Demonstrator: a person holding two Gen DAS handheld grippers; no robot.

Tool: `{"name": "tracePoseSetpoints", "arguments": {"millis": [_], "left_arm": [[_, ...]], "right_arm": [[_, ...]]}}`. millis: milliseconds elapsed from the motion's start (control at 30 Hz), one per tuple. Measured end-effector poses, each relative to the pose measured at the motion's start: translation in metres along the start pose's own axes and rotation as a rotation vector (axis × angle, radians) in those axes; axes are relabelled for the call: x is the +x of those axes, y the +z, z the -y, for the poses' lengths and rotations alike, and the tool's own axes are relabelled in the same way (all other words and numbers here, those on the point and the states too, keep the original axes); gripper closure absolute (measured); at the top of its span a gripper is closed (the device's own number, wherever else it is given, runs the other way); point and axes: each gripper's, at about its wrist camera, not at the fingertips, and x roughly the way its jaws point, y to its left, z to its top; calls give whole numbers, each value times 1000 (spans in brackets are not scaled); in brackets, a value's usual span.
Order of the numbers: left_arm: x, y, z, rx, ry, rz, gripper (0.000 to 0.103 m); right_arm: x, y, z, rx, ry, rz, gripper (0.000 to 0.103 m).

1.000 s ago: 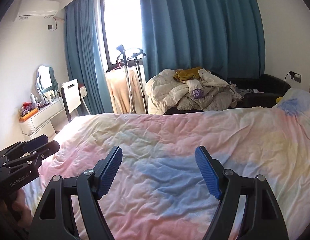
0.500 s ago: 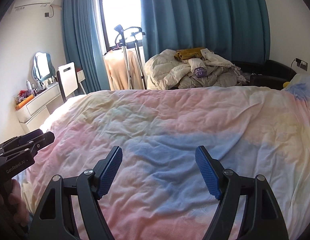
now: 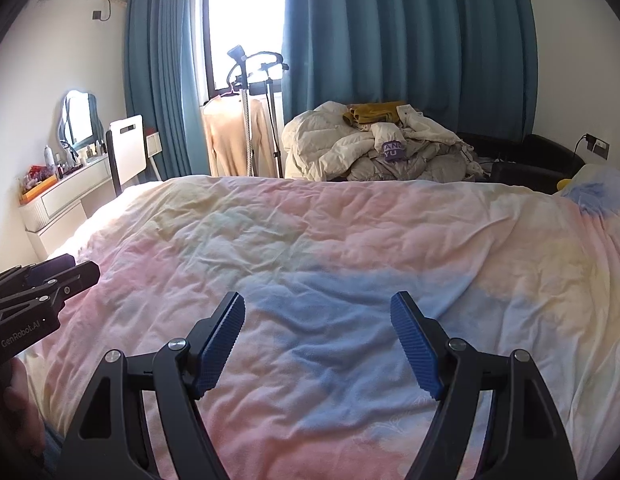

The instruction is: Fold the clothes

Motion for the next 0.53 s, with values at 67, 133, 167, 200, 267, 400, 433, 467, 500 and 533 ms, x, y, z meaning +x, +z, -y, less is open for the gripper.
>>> {"name": "tracePoseSetpoints", "arguments": {"millis": [67,133,167,200,267,400,433,467,500,533], "left_arm": [[-1,0,0,1,0,3,51],[-1,0,1,4,2,4,51],[-1,-1,2,8,3,3,51],[-1,-1,2,11,6,4,51],[-2,-2,4,17,10,6,51],[-3,-3,5,22,12,8,51],[-2,-3,5,22,11,7,51],[-2,-3,5,22,11,6,51],[-2,-3,5,22,10,4,51],[-2,-4,5,22,9,3,51]], "right_arm": [[0,0,1,3,-2,-2,26],[0,0,1,5,-8,-4,26],[0,0,1,5,-11,-4,26],[0,0,0,3,-14,-2,26],[-1,-1,0,0,-20,0,26],[-4,-1,-2,-10,-29,7,26],[-4,-1,-2,-12,-30,8,26],[-4,-1,-2,-11,-31,9,26],[-4,-1,-2,-11,-32,8,26],[-4,-1,-2,-10,-33,7,26]]}}
